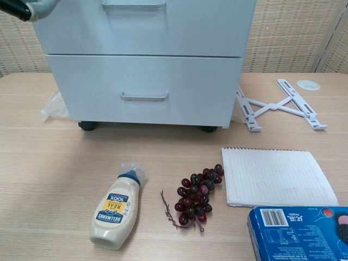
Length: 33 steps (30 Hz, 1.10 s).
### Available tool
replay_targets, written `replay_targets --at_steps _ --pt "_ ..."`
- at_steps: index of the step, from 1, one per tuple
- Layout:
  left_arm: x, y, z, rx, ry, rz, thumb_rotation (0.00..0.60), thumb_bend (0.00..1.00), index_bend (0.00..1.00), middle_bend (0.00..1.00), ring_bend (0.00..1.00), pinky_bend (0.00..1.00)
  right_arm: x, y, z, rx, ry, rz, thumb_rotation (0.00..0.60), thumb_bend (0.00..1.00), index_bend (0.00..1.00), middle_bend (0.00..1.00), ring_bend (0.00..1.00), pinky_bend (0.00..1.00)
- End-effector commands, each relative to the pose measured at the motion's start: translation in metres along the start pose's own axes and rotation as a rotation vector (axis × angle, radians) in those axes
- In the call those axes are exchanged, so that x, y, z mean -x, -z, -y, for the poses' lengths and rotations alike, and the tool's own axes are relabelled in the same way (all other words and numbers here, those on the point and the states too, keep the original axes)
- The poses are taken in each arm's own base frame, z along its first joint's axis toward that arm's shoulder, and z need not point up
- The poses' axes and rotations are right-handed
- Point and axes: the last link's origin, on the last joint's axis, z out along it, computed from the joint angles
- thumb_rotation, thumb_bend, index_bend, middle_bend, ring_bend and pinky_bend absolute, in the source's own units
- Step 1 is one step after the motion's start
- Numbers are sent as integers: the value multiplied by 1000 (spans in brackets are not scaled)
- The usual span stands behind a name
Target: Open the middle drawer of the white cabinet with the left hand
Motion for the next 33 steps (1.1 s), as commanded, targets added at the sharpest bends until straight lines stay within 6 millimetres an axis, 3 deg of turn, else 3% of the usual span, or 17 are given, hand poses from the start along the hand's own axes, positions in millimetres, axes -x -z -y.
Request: replay_targets --at_steps 1,17,33 --pt "3 -13 -3 -2 2 8 600 596 279 883 932 995 -1 1 -1 3 1 -1 600 445 242 296 209 316" --pt "13 -39 -13 -30 -24 37 600 596 277 887 937 998 -3 4 -6 19 2 -4 600 445 242 296 209 316" --pt "18 -37 -19 -58 -79 70 600 596 288 887 938 998 -3 5 -11 28 -2 -5 600 444 242 296 209 316"
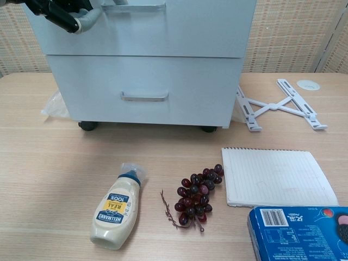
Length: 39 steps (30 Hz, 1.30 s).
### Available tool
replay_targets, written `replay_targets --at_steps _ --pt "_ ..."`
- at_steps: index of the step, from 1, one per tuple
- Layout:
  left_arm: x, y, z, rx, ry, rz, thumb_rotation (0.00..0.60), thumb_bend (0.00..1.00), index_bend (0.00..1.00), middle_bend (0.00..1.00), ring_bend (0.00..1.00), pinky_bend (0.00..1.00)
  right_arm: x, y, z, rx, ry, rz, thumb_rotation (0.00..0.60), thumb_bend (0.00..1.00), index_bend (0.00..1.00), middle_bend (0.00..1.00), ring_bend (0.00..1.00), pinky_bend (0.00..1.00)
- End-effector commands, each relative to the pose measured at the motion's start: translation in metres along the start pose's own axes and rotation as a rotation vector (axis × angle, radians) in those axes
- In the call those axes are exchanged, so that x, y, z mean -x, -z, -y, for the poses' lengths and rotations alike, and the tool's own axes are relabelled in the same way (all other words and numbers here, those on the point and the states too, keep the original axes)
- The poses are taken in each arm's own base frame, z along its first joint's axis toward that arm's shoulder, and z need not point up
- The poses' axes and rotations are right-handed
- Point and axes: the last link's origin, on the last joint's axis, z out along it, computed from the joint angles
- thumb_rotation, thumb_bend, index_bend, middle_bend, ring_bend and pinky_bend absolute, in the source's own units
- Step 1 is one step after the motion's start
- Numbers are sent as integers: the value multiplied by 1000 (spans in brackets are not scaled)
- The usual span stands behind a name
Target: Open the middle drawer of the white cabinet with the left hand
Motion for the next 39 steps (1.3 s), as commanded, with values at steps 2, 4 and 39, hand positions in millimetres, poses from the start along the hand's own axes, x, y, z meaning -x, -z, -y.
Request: replay_targets --at_steps 2,4,39 --pt "0 4 -1 -5 -14 2 600 596 289 888 938 998 0 1 -1 3 -1 -1 600 444 242 296 209 316" --pt "0 6 -2 -7 -18 0 600 596 289 888 938 998 -1 0 -1 3 -2 -2 600 444 242 296 209 316" --pt "-6 55 -11 -6 -29 4 600 596 288 888 938 998 0 -4 1 -18 -7 -3 600 444 242 297 209 316"
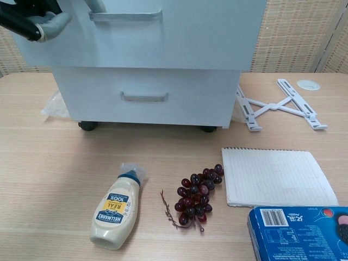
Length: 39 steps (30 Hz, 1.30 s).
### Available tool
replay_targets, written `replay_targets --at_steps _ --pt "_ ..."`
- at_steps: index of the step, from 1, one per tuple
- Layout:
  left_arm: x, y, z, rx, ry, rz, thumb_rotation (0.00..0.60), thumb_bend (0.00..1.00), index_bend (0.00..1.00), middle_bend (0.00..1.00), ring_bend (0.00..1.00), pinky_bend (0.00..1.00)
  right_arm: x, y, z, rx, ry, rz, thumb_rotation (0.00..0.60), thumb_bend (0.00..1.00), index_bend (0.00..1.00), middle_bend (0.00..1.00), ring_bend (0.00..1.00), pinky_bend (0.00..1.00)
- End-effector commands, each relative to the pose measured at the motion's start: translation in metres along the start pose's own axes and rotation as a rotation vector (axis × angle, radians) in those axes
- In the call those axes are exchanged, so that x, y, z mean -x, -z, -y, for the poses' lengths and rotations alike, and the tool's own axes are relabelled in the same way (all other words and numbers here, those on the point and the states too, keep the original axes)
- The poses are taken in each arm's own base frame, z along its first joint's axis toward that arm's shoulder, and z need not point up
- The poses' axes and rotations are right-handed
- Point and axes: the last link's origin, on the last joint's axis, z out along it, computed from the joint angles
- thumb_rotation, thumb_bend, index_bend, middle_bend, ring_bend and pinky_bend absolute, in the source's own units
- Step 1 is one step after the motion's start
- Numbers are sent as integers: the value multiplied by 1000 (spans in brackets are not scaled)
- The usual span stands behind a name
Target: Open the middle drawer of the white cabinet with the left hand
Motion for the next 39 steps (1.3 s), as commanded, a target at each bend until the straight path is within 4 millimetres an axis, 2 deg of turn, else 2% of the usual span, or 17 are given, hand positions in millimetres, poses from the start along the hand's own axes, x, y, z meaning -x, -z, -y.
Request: replay_targets --at_steps 1,39 --pt "0 2 0 -1 -2 8 600 596 288 888 938 998 0 0 0 1 0 1 600 444 242 296 209 316" --pt "-3 36 1 -19 -20 12 600 596 281 888 938 998 2 -1 2 -8 0 8 600 444 242 297 209 316"
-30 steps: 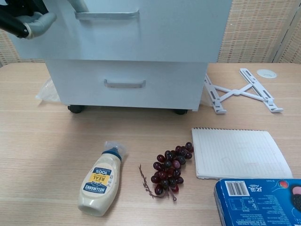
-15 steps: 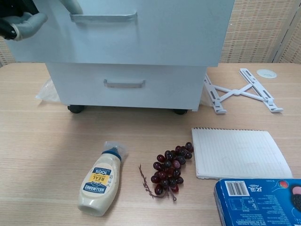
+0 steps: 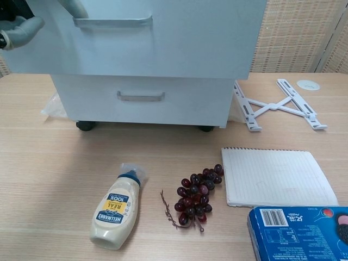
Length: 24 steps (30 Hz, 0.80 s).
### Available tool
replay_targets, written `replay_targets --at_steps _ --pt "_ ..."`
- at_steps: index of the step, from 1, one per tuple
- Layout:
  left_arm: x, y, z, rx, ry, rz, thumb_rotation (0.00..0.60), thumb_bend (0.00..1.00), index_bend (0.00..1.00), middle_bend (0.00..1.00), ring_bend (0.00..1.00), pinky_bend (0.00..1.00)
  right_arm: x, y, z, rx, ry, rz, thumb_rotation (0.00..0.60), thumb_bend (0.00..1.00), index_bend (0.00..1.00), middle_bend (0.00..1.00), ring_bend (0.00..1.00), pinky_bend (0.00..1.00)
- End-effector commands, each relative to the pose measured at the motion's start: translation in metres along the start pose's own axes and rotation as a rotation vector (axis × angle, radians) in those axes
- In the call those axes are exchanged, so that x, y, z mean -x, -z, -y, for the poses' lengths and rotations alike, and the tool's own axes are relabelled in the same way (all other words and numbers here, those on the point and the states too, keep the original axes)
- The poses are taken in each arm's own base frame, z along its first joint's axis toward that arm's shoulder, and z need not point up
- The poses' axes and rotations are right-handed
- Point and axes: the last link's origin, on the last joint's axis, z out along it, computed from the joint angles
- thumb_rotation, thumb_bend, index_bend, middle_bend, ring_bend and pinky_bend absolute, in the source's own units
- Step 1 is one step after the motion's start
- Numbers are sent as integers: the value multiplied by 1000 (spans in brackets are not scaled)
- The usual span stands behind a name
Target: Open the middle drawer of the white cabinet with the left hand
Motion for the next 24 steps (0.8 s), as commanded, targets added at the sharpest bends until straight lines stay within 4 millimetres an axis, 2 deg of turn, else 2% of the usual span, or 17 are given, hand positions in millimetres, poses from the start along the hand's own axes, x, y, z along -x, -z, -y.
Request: replay_targets --at_steps 1,24 --pt "-1 2 0 -2 -1 -2 600 596 281 888 938 998 0 0 0 1 0 0 600 445 242 296 209 316" --pt "-2 27 -2 -3 -17 -1 600 596 281 888 938 998 1 -1 2 -7 1 6 600 444 242 296 209 316"
